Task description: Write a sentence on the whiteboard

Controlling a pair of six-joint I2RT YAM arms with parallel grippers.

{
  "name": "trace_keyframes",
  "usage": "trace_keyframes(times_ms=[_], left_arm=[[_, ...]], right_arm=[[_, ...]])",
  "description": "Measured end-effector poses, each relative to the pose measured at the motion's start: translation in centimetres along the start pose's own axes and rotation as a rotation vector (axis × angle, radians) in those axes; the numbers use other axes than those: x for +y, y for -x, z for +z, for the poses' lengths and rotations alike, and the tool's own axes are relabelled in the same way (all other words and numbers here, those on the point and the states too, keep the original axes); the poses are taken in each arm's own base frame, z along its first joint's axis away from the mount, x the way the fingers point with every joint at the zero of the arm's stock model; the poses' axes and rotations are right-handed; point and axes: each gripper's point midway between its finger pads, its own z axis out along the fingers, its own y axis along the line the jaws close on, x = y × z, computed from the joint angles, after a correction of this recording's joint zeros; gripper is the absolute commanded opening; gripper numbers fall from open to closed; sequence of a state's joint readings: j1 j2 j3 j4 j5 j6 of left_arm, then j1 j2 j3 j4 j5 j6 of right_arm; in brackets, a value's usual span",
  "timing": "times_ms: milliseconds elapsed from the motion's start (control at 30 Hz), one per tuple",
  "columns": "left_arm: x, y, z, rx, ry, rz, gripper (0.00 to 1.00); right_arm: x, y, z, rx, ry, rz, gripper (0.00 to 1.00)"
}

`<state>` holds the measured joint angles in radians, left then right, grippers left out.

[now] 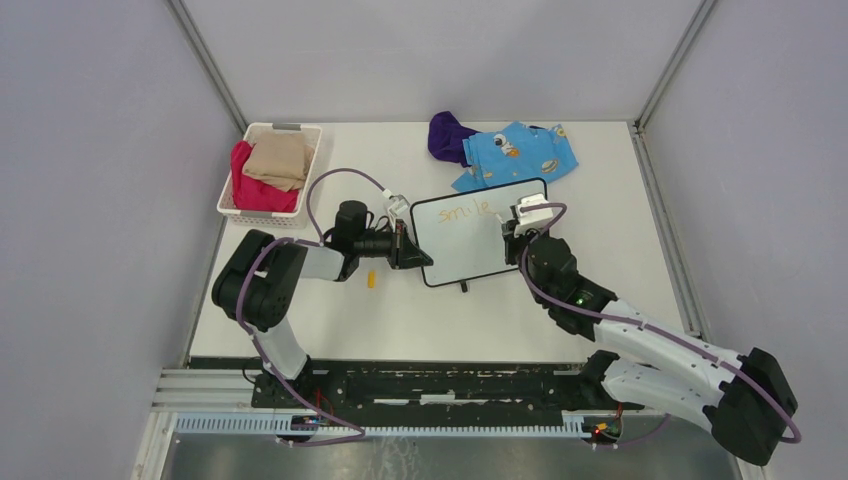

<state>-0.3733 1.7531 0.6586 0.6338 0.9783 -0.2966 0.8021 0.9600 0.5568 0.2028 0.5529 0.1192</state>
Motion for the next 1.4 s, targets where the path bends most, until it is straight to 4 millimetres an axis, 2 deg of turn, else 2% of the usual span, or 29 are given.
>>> trace_keyframes(times_ms=[167,400,733,1067,1400], left_arm=[[0.0,0.0,0.0,0.001,-0.001,0.000,0.02],[0.0,0.0,0.0,0.001,-0.001,0.001,0.02],[0.0,0.0,0.0,0.002,0.000,0.001,0.02],[0.0,-0.1,0.0,0.005,0.000,0.007,0.02],[0.1,-0.1,0.0,0.006,0.001,0.006,0.02]], right_arm=[[0.2,1.0,-0.5,-0.034,0.037,0.022,0.00],[2.1,3.7,-1.5,-0.129,0.166,0.071,0.00],[4.9,3.1,-0.3,-0.084,0.268,0.046,0.00],[4.7,3.6,0.2,-0.108,0.237,0.065,0.00],[4.4,3.3,0.9,-0.101,0.197,0.063,0.00]])
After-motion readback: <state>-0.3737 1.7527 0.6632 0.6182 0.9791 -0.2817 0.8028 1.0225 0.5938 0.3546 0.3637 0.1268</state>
